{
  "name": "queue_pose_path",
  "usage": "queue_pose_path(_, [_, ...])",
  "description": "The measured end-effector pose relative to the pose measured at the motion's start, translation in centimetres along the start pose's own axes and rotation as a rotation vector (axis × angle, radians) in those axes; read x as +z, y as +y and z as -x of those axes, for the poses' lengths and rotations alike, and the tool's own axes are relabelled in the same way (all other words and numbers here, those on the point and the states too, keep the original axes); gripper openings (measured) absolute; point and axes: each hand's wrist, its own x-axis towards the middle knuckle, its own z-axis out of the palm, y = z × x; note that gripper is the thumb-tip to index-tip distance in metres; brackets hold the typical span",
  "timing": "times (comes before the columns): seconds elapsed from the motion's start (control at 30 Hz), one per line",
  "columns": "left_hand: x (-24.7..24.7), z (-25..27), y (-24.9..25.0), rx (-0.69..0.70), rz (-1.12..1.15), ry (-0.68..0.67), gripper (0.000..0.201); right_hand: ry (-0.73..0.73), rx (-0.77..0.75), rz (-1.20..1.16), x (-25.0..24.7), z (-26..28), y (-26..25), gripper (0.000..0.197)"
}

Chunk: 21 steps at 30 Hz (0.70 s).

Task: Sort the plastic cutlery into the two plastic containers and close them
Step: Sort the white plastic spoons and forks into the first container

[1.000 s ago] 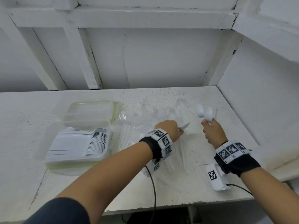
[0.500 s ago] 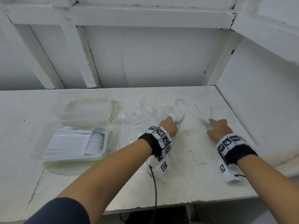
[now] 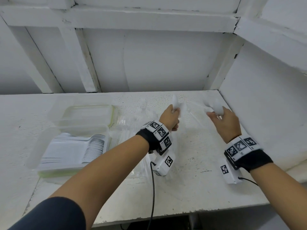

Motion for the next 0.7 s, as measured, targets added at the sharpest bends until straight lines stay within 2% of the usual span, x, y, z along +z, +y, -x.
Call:
queue_pose_path(0.13, [0.9,-1.1,0.7,-0.008,-0.111,0.045,0.027,-0.104,0.138,-0.259,-1.0,0.4,-1.2,0.032])
queue_pose_path(0.23, [1.1,-1.1,0.7,0.145,-0.332,0.070,0.041,-0.209,0.217,-0.427,-0.9,1.3,-1.5,0.030])
queue_pose_path(0.33, [0.8,0.0,0.9,0.337,-0.513,0.103,0.045,-0.244,0.284,-0.512,-0.7,1.8,-1.5,0.031])
queue_pose_path(0.5, [-1.4,1.9,1.2,0.646,-0.834,-0.033,0.046,-0.268,0.318,-0.635,-0.9,2.0,-2.7,0.029])
queue_pose_path(0.6, [-2.9,2.8,0.9,0.731,-0.972,-0.044,0.043,-0.383,0.320,-0.716,-0.6,2.5,-4.3,0.031])
queue_pose_path(0.7, [-4.2,3.6,0.6,0.742,-0.978,-0.014,0.035,-0.464,0.346,-0.842,0.1,3.0,-6.2,0.033])
